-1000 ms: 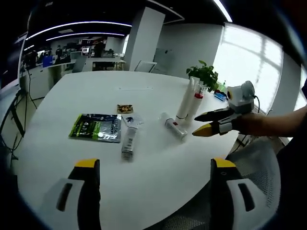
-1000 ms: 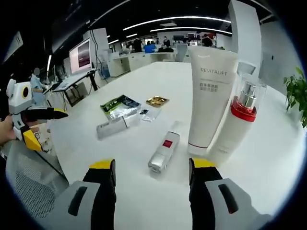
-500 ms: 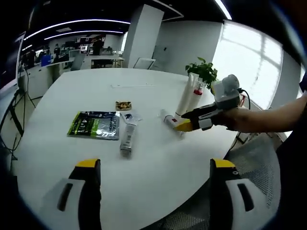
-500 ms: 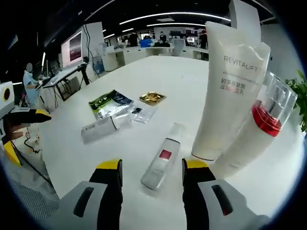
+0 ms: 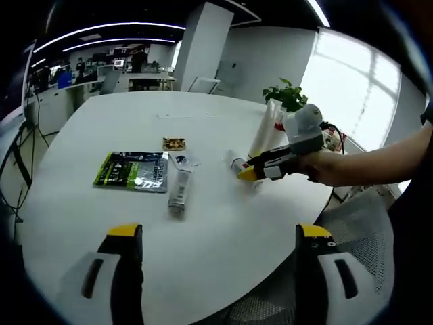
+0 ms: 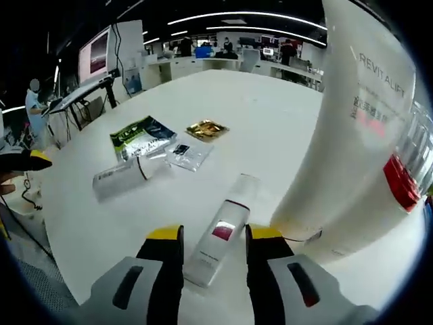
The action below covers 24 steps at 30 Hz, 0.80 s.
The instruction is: Arrange the skincare products in the storage area until every visible bottle or jar stands upright without overlapping.
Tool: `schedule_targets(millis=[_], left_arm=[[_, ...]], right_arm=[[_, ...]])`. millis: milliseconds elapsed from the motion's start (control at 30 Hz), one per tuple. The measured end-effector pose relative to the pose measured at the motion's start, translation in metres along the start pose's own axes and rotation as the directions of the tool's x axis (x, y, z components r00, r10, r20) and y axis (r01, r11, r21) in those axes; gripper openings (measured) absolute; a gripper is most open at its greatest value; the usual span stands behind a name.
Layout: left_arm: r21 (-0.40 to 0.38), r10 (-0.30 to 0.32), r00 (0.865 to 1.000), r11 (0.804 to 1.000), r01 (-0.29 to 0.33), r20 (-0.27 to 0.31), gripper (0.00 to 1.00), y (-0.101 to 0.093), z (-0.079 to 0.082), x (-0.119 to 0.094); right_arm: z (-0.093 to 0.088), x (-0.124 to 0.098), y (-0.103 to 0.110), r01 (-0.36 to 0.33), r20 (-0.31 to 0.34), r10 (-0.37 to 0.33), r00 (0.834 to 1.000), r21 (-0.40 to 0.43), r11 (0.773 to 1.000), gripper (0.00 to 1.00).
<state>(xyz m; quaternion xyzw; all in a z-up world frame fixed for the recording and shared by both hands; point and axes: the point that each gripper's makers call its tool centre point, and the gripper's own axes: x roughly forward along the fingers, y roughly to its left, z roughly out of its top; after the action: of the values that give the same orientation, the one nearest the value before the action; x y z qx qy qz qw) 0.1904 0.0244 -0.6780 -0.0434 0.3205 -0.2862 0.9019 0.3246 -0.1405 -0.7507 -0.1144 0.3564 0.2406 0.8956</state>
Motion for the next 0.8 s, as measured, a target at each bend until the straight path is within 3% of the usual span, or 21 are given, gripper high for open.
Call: schedule_targets(millis=[433,600,700,733,800], left_arm=[[0.005,-0.004,1.000,1.000,0.005,-0.017,0.86,-0.001,-0.004,0.002],[0.007,-0.004,1.000,1.000,0.004,-0.018,0.85,-0.001,-0.004,0.002],[0.006,-0.003,1.000,1.000,0.003,-0.018,0.85,0.000,-0.004,0.002],[0.005,-0.004,1.000,1.000,0.004,-0.017,0.85,0.000,-0.004,0.002],[0.003,-0.009,1.000,1.000,0.009,-0.013,0.86,-0.001,-0.004,0.002]], right_arm=[[-0.009,0.005,0.000,0.012,-0.044,-0.017,0.999,-0.101,0.995,0.22],[-0.009,0.003,0.002,0.015,-0.012,-0.017,1.000,-0.176,0.984,0.21],[-0.010,0.002,0.002,0.001,-0.006,-0.002,1.000,-0.139,0.990,0.20],[-0.012,0.001,0.005,-0.024,-0.018,0.023,1.000,-0.074,0.997,0.20],[-0.011,0.003,0.005,-0.041,-0.019,0.040,0.999,-0.071,0.997,0.20]])
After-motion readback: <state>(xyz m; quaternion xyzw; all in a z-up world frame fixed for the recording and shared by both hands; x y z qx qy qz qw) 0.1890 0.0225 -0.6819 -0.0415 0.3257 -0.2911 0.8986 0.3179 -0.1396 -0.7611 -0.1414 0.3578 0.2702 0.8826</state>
